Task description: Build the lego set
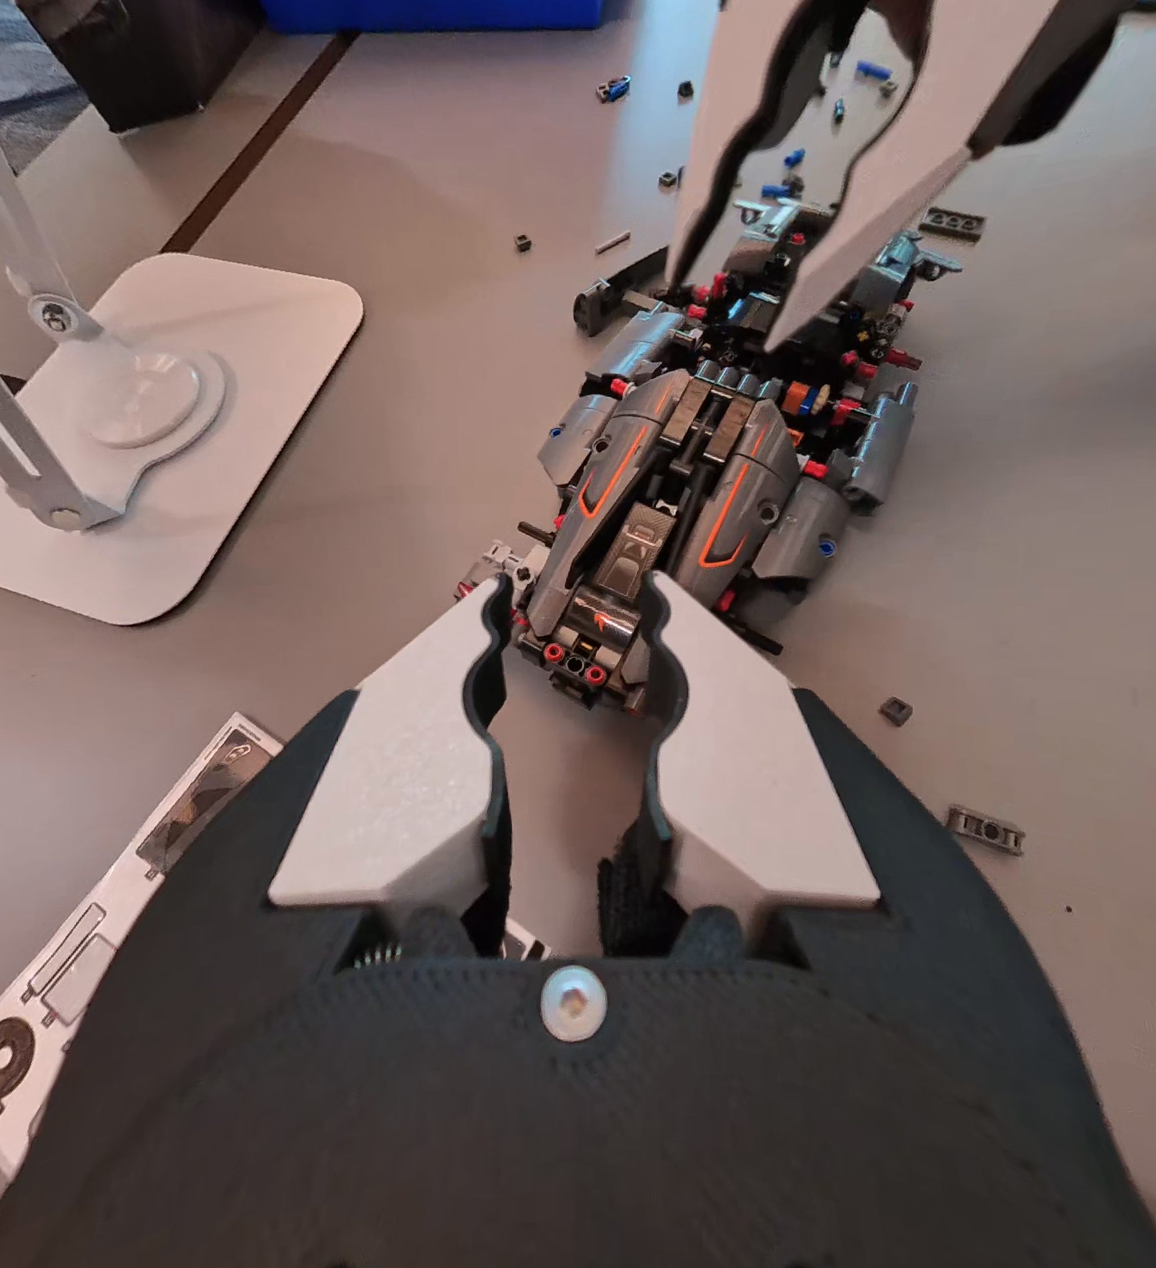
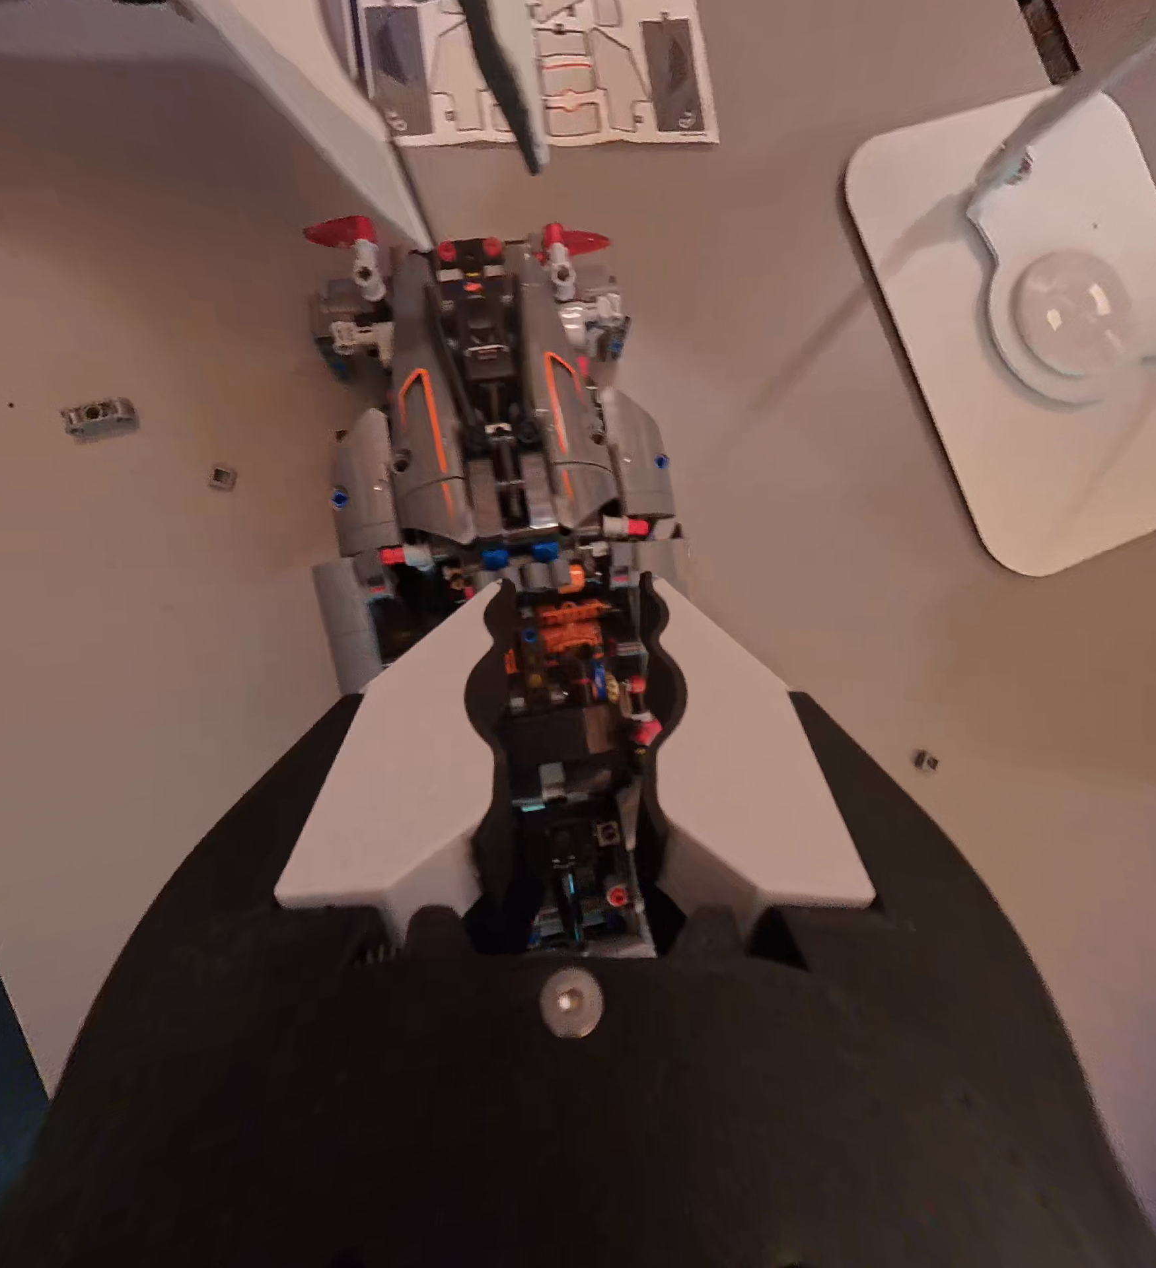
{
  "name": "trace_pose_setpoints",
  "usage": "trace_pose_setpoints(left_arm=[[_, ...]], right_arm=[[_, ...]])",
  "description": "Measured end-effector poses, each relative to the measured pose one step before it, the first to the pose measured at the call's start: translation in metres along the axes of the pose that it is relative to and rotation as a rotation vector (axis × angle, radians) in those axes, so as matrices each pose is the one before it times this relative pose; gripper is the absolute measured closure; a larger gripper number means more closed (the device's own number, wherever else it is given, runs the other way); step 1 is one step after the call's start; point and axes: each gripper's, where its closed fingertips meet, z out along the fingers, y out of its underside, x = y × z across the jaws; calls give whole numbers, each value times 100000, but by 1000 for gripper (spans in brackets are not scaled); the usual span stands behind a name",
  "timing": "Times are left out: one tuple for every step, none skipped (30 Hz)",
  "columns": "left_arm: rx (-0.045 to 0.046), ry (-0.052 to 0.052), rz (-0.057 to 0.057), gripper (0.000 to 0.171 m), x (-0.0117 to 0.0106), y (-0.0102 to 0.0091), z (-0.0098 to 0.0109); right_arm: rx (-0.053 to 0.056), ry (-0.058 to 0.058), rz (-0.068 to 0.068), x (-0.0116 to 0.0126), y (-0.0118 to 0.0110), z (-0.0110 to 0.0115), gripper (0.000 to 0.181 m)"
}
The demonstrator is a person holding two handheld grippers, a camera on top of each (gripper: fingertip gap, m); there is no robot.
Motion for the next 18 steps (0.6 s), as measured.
trace_pose_setpoints(left_arm=[[-545,-305,315,136,-15,94,152],[-1024,-923,868,137,-73,135,192],[-833,-231,633,137,33,104,191],[-411,431,151,137,108,35,173],[-144,266,110,137,69,10,162],[-259,9,239,137,32,16,148],[-297,294,220,137,75,33,129],[-65,544,135,137,116,5,123],[-82,1,216,137,34,11,101],[-73,-266,243,137,-14,15,79],[421,351,36,138,66,-68,37],[919,724,-189,137,94,-135,-7],[695,103,-79,137,9,-112,-14],[288,-130,182,137,1,-32,5],[166,310,51,137,60,-20,54],[220,306,-13,137,52,-38,74],[65,77,190,138,34,-21,100],[-148,-61,230,138,19,-5,101]], right_arm=[[-124,251,2113,709,285,-162,148],[249,998,899,770,208,-133,150],[436,-497,175,470,188,-18,155],[-958,-722,569,424,343,141,157],[-1570,-344,818,430,369,246,158],[-178,-598,-73,244,97,247,162],[1230,-1683,-545,-77,-197,278,163],[612,-1235,-75,-52,-192,322,164],[-510,449,-381,142,-62,335,166],[-1318,-125,-987,36,59,351,173],[-416,-1042,-805,-131,-63,379,175],[-257,-1037,-134,-87,-76,377,175],[-1180,-829,-121,-53,93,404,176],[-1345,-759,-614,-91,133,381,177],[-113,-1043,-90,-146,-59,296,178],[75,-979,-23,-179,-98,170,181],[-351,1025,-1109,95,-56,2,181],[-794,911,-479,137,-13,-72,180]])
